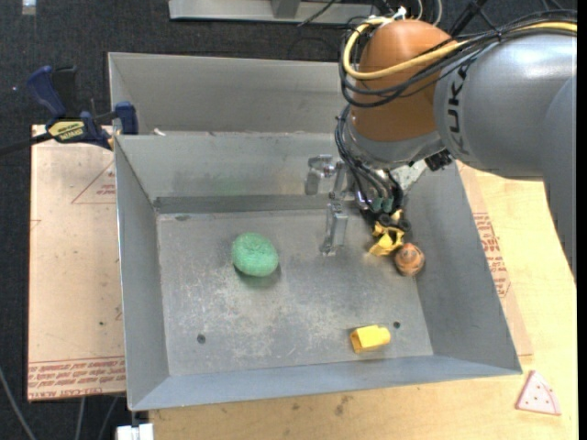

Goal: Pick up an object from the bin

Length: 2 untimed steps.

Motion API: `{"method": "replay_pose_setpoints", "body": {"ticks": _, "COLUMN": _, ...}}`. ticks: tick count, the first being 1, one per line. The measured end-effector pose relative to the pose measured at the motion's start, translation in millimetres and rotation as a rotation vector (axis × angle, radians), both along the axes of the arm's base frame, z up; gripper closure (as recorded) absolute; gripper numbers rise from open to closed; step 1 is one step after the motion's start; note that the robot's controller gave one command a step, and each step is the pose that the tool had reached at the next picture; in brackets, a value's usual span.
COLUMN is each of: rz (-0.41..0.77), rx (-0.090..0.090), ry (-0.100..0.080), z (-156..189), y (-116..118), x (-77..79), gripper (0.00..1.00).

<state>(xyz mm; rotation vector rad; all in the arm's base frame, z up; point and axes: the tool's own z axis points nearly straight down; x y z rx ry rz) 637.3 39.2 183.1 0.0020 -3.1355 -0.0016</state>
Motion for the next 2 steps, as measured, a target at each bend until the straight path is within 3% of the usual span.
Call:
{"method": "replay_pose_setpoints", "body": {"ticks": 1, "rz": -0.001, "rx": 0.0, "ry": -0.008, "z": 5, "y": 0, "x": 1.6, "gripper": 0.0}}
{"method": "replay_pose_setpoints", "body": {"ticks": 2, "rz": -0.055, "rx": 0.001, "ry": -0.011, "z": -69, "y": 43, "x": -11.2, "gripper": 0.0}}
